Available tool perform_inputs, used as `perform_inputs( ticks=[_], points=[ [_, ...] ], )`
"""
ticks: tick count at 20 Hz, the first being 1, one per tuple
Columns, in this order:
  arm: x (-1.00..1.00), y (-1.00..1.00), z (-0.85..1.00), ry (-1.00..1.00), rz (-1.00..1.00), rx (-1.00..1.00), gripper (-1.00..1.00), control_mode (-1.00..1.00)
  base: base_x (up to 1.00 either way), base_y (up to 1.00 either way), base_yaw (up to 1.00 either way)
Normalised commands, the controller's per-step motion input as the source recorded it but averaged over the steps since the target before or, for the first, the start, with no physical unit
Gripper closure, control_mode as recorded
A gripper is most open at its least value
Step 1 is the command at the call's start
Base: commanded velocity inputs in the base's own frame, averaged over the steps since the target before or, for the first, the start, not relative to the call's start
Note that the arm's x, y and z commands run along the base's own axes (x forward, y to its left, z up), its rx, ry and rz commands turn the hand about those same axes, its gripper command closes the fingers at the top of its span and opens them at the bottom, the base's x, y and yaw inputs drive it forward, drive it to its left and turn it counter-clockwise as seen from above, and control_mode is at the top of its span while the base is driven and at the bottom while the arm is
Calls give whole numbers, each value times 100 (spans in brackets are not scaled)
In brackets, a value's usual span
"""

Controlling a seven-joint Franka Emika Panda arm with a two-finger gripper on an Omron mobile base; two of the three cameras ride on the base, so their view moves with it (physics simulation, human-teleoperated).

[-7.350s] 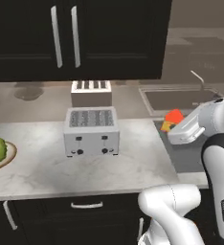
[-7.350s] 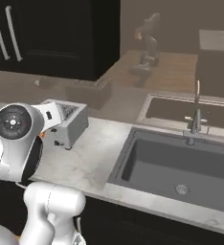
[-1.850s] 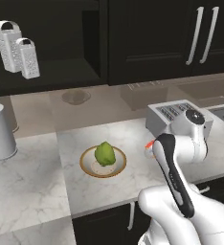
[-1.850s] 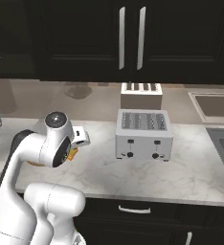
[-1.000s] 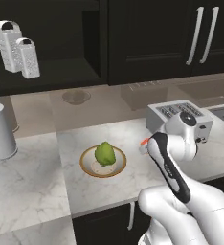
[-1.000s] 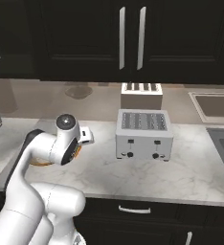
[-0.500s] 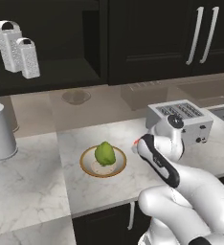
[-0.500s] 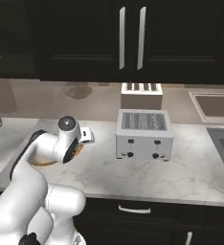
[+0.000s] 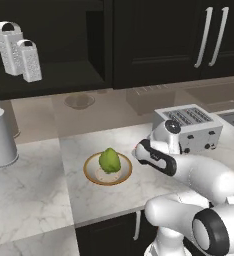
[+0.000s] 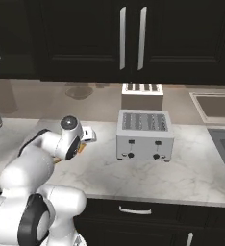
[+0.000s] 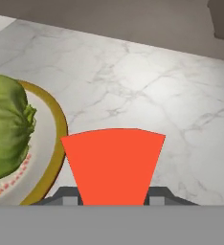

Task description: Pick the cheese from the fridge and the cheese grater from the cabinet and place them next to the salad bowl.

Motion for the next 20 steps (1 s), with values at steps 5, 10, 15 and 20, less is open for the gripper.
perform_inputs(
  ticks=[5,10,15,20],
  points=[
    [18,0,-32,0,0,1,100,-100,0,0,0],
    [1,0,-21,0,0,5,100,-100,0,0,0],
    [0,1,-2,0,0,1,100,-100,0,0,0],
    [0,7,-7,0,0,4,100,-100,0,0,0]
  ],
)
